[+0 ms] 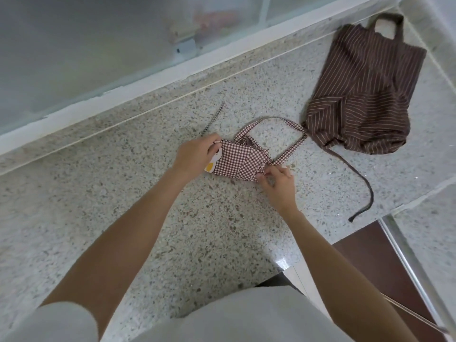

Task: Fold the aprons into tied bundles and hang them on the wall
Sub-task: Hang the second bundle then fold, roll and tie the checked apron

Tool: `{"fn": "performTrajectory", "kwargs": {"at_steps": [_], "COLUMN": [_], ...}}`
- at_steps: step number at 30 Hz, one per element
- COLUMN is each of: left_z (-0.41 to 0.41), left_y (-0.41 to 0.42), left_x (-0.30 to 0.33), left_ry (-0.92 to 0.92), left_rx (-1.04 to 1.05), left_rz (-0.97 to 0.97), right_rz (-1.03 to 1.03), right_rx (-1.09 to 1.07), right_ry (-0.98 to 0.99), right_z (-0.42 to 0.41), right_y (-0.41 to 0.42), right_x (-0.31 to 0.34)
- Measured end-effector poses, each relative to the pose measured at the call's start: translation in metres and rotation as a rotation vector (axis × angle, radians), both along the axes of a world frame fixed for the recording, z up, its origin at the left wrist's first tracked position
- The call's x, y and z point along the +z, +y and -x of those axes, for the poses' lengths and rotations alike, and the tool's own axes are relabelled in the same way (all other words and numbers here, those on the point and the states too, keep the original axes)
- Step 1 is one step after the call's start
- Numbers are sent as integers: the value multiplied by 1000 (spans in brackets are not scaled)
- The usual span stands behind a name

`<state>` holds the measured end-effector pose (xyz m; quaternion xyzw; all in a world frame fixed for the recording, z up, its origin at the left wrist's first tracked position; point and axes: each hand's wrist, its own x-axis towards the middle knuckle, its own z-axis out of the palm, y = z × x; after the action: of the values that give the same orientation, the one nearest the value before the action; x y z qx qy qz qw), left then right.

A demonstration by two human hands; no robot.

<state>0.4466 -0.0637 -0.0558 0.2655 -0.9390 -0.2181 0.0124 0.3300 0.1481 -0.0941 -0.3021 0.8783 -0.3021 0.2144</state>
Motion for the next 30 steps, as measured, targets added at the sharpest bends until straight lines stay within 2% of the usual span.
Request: {"fn": "performTrajectory", "kwargs": {"at_steps": [2, 5, 8, 10, 13, 17, 20, 24, 26, 30], "left_z": [9, -4, -49, -73, -85, -81, -82, -69, -54, -30], "left_y": [-4, -4, 4, 13, 27, 39, 40, 42, 40, 31], "left_x": [-4, 2, -7, -20, -30, -27, -24, -12, -10, -17], "left_ry": [2, 196, 312, 273, 178, 85, 34, -11, -23, -83], "left_rx": [-72, -342, -615, -656, -608, -581, -496, -193, -39, 158], "left_rz": [37, 73, 83, 86, 26, 14, -81, -353, -298, -33], "right_rz": [12, 51, 39, 8, -50, -70, -22, 3, -39, -96], "right_rx": [-31, -4, 148, 273, 404, 408, 327, 145, 74, -39], "right_ry": [-10, 54, 125, 189, 278, 317, 301, 135, 52, -9], "right_z": [-2, -3, -1, 1, 1, -2, -4, -5, -3, -5], "right_y": [-1, 5, 19, 27, 34, 35, 32, 20, 12, -3], "right_x": [-1, -3, -7, -7, -11, -15, -12, -3, -2, 2]}}
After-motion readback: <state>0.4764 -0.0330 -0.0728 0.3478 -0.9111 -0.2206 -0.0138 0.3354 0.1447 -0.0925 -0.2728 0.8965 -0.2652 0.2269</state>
